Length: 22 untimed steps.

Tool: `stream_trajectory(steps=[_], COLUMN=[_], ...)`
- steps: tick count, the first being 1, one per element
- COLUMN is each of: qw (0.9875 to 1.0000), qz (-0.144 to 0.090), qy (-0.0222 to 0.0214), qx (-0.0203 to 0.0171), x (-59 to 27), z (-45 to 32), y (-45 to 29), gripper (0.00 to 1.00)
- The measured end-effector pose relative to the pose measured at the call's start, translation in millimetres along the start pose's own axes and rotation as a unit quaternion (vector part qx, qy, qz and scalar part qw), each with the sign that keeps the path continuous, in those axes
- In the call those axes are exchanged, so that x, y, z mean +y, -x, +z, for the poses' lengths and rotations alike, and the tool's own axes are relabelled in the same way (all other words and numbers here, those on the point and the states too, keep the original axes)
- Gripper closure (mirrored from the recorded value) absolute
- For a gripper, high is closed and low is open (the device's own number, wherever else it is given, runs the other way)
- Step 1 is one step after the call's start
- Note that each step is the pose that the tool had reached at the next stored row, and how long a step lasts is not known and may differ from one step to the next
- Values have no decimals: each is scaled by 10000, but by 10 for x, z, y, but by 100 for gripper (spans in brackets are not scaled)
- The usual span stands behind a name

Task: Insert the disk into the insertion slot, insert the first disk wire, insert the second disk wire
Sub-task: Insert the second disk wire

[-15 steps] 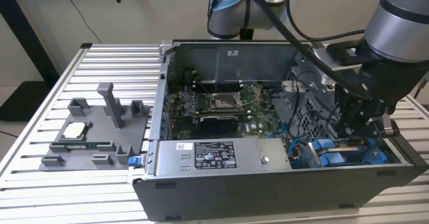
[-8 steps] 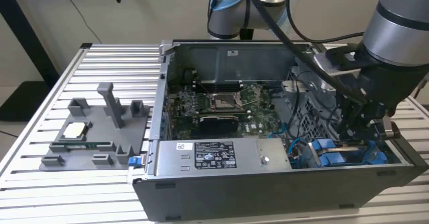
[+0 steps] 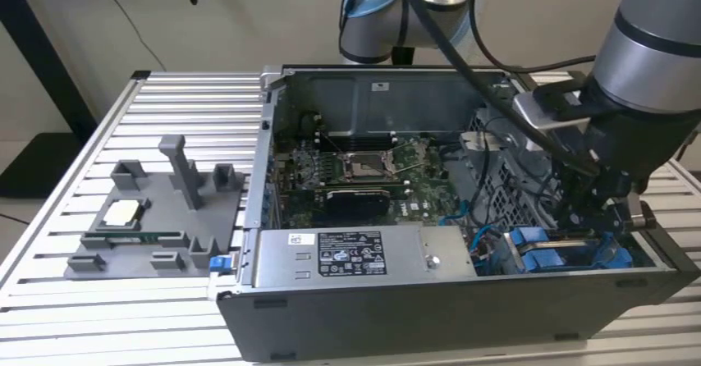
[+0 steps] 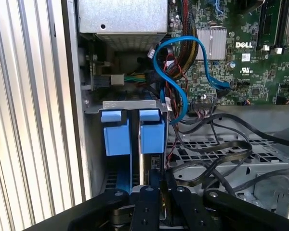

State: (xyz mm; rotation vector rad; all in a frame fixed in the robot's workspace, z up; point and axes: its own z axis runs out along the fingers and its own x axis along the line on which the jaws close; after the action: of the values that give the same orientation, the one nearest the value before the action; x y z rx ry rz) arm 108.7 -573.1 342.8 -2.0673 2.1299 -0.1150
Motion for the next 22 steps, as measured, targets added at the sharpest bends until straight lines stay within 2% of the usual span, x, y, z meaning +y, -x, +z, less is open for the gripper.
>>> stream_trajectory(steps=[10, 14, 17, 19, 20, 22], qw=[10000, 10000, 10000, 10000, 10000, 10000], qz=[0, 0, 1, 1, 1, 0], qy=[0, -1, 0, 0, 0, 0], qx=[-2, -1, -4, -7, -5, -4], x=[-6, 3, 5, 1, -4, -16], z=[31, 84, 94, 72, 48, -21], y=[-2, -5, -6, -5, -3, 2], gripper=[84, 84, 83, 83, 76, 76])
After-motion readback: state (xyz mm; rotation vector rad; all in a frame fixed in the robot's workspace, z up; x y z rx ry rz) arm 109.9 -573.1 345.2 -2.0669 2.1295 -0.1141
